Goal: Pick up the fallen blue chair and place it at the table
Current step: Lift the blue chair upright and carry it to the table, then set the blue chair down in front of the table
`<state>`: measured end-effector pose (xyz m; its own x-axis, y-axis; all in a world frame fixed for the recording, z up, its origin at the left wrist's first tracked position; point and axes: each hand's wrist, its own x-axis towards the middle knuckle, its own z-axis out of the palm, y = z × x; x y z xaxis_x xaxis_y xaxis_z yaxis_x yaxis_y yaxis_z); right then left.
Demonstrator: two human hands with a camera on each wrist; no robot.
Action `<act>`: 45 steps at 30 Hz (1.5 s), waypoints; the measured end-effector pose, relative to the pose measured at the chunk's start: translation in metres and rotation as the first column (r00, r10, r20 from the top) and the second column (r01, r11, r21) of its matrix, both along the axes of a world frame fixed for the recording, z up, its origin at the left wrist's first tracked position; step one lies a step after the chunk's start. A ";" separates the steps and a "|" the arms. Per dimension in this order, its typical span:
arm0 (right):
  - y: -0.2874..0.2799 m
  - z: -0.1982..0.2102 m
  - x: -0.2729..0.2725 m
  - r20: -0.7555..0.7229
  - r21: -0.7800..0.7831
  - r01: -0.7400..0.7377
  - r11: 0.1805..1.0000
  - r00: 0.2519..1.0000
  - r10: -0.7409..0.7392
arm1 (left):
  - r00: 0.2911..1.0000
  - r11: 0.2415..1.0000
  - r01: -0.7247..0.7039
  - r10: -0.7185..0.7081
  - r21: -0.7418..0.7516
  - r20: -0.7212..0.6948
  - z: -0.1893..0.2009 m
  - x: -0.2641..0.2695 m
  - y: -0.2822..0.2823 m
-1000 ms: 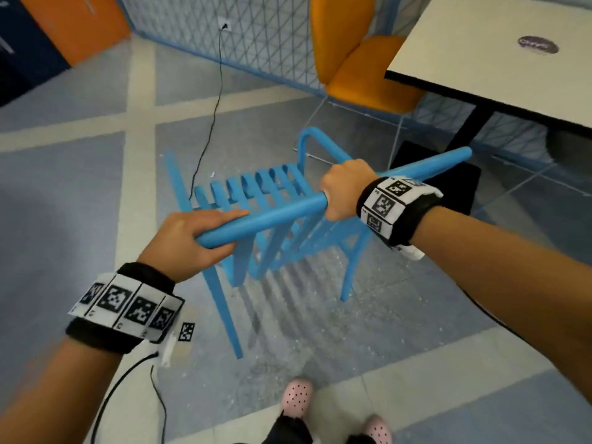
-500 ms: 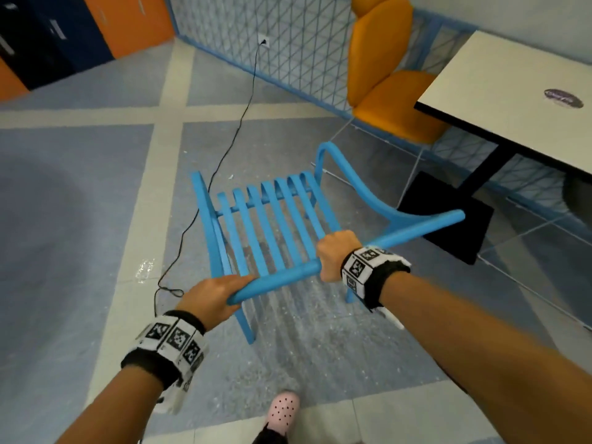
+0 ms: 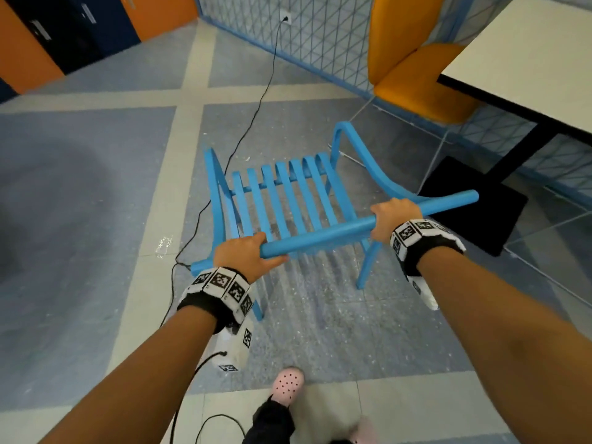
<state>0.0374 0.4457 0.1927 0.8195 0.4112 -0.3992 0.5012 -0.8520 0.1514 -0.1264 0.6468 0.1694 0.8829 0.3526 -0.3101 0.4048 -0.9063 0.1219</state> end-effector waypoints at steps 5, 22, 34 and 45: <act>-0.019 -0.003 -0.030 0.002 0.099 0.022 0.995 1.000 -0.022 | 0.998 0.995 0.058 -0.058 0.085 -0.002 0.001 -0.011 -0.015; -0.159 -0.011 -0.185 -0.102 0.065 0.456 0.888 0.888 -0.449 | 0.676 0.669 0.730 -0.737 0.140 0.001 -0.002 -0.002 -0.092; -0.233 -0.004 -0.146 -0.049 -0.080 0.659 0.748 0.747 -0.663 | 0.483 0.474 0.870 -0.874 0.133 -0.047 -0.009 0.091 -0.184; -0.296 -0.002 -0.033 -0.062 0.024 0.598 0.801 0.800 -0.596 | 0.594 0.580 0.792 -0.804 0.192 -0.022 -0.003 0.204 -0.245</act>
<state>0.0045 0.1502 0.1907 0.8880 -0.1369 -0.4389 -0.1034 -0.9896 0.0996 0.0775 0.4017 0.1669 0.8476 -0.4649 -0.2559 -0.4944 -0.8670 -0.0628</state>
